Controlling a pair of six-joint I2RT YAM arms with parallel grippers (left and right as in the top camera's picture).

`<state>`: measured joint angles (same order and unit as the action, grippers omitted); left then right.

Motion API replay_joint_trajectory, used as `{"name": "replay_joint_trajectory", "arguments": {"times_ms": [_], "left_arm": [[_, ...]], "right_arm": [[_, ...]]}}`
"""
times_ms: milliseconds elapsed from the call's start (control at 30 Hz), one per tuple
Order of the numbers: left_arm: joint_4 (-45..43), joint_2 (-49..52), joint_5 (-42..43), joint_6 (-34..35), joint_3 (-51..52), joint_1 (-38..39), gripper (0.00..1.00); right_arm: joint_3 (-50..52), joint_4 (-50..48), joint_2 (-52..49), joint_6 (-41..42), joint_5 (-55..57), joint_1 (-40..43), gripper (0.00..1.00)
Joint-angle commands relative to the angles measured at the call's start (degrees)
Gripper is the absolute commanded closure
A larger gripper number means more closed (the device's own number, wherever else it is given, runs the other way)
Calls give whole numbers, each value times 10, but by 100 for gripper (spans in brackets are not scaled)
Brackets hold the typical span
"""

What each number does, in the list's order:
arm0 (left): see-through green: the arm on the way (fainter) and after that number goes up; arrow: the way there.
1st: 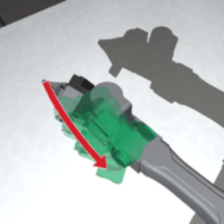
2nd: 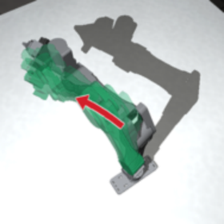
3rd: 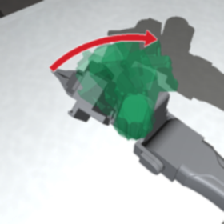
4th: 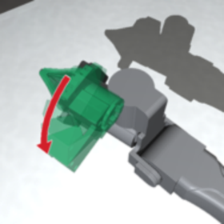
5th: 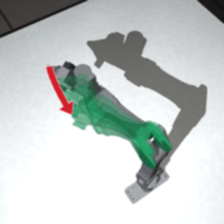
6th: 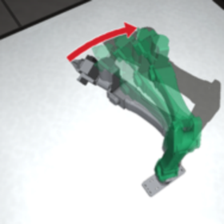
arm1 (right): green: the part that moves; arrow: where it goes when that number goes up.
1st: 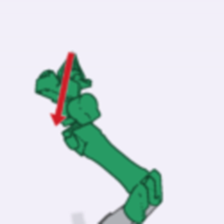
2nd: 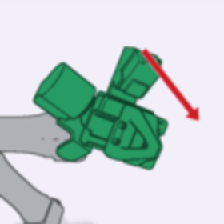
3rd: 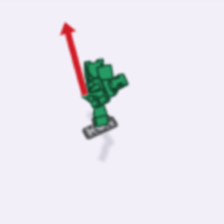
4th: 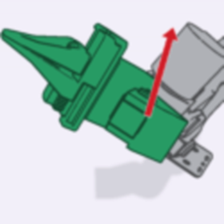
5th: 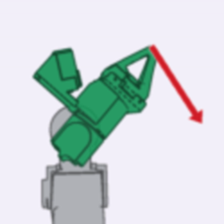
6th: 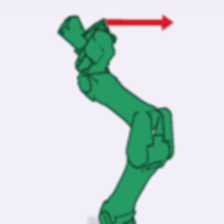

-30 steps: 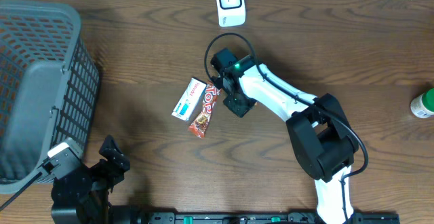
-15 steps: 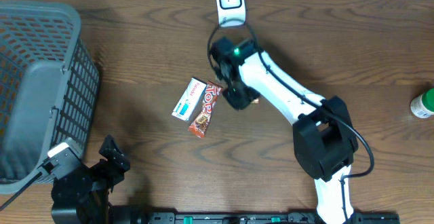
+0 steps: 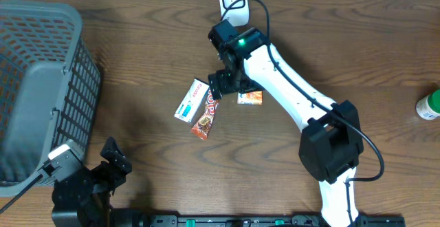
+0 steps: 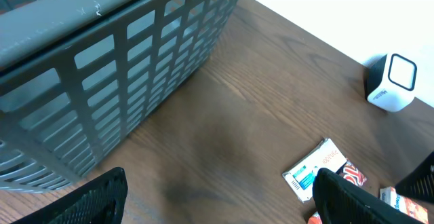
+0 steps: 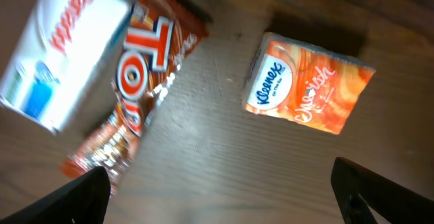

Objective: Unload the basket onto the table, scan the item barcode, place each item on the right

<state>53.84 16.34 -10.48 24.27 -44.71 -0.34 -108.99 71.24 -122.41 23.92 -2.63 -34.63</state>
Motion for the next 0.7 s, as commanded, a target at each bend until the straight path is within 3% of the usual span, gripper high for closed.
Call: {"name": "replay_joint_trajectory", "arguments": {"times_ms": [0,400,667], "left_arm": [[1,-3,-3,7,-3,-3,12],[1,-3,-3,7,-3,-3,12],[1,-3,-3,7,-3,-3,12]], "right_arm": [[11,-14,2,103,-9,21,1],[49,-43,-7,62,-7,57,1],[49,-49,-66,62,-3,67,1]]}}
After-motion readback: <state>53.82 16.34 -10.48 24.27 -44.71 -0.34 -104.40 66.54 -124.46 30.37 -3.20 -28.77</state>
